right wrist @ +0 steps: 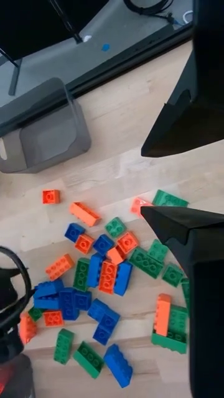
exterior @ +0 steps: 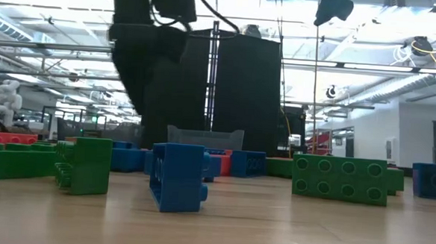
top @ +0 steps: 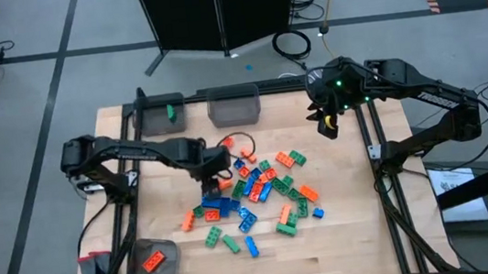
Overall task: Sort blocks
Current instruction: Put the blue gamepiece into the top right black bin
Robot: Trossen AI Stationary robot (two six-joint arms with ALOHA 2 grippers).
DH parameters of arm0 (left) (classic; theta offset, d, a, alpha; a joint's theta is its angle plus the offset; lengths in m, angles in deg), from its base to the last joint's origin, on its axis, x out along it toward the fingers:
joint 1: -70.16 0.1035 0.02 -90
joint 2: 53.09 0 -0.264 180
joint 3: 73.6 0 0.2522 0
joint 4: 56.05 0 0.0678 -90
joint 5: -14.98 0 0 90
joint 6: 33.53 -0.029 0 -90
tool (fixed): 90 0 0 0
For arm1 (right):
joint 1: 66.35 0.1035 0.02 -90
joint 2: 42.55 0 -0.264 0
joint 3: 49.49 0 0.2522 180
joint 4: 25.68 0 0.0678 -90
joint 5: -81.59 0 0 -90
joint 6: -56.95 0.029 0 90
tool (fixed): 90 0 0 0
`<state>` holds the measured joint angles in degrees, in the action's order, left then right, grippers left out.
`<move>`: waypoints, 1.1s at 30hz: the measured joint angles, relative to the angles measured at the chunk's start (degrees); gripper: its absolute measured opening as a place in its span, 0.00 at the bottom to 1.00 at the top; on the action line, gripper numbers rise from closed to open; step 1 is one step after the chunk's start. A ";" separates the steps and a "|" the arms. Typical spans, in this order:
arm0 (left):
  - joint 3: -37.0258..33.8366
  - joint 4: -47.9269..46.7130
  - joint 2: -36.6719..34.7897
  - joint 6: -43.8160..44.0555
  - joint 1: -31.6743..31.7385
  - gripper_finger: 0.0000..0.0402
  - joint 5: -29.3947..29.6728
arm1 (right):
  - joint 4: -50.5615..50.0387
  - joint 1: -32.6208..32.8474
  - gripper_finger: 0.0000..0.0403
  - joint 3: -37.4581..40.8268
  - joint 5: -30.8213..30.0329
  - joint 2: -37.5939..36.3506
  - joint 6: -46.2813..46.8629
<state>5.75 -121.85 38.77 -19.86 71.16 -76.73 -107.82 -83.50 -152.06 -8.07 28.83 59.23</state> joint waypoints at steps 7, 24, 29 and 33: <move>-3.16 3.83 -0.18 1.06 -4.80 0.50 -2.91 | -1.84 0.00 0.33 0.00 0.00 0.00 -0.30; -9.46 11.13 -0.16 0.89 -5.87 0.50 -3.17 | -1.81 0.01 0.33 0.00 -0.02 0.00 -1.49; -11.26 14.68 -0.16 0.50 -5.30 0.50 -3.49 | -1.79 0.00 0.33 0.00 -0.02 0.00 -1.49; -12.73 15.91 -0.18 -0.54 -4.67 0.50 -4.57 | -1.79 0.00 0.33 0.00 -0.04 0.00 -1.49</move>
<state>-6.98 -105.94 38.59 -20.40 66.48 -81.31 -109.61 -83.49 -152.06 -8.11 28.83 57.75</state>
